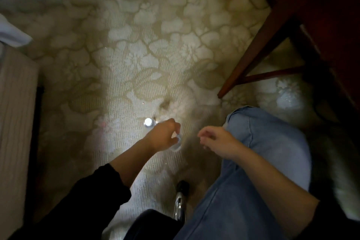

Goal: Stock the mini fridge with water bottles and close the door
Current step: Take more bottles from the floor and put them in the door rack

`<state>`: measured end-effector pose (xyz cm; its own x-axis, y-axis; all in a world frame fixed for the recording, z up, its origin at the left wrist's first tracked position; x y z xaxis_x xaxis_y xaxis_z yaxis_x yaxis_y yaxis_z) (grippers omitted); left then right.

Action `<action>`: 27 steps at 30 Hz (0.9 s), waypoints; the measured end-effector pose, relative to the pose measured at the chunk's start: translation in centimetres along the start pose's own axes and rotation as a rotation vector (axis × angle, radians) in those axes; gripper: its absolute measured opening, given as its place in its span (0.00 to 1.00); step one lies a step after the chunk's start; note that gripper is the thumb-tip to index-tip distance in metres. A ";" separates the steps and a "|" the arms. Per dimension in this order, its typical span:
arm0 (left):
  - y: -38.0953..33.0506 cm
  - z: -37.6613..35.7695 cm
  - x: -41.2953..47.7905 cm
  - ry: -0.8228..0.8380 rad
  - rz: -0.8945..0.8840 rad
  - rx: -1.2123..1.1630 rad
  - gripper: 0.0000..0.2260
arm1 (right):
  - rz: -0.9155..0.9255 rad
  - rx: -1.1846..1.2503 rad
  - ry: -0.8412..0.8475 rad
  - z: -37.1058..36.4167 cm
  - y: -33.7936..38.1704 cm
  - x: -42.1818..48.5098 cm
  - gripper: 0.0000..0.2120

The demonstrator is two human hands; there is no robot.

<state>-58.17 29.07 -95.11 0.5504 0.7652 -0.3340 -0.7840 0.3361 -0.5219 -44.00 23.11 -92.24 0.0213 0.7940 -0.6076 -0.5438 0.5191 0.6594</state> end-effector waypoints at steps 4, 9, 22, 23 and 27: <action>-7.9 4.3 -1.2 -0.068 -0.184 0.062 0.10 | 0.057 -0.027 -0.139 3.4 0.6 -4.2 0.05; -17.6 9.8 -3.8 -0.157 -0.415 0.083 0.09 | 0.146 -0.034 -0.261 7.6 2.4 -10.2 0.21; -39.8 18.2 -13.5 -0.264 -0.925 -0.013 0.07 | 0.506 0.084 -0.746 18.1 6.9 -30.2 0.29; -41.4 18.4 -14.3 -0.269 -0.958 -0.027 0.07 | 0.511 0.104 -0.781 18.8 6.7 -31.7 0.28; -47.5 18.8 -17.1 -0.259 -1.058 -0.139 0.06 | 0.550 0.142 -0.906 21.7 5.5 -38.1 0.27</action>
<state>-35.72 10.36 -49.85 0.8359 0.2243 0.5010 0.0967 0.8383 -0.5366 -29.60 2.60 -55.82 0.4504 0.8387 0.3060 -0.5670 0.0040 0.8237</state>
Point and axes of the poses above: each hand's wrist, its own x-axis towards the middle knuckle, its own z-axis out of the back of the hand, y = z × x, the point moved 7 cm from there along x, towards the middle knuckle, and after that the axes turned 6 degrees about -y, right-handed, at the moved point
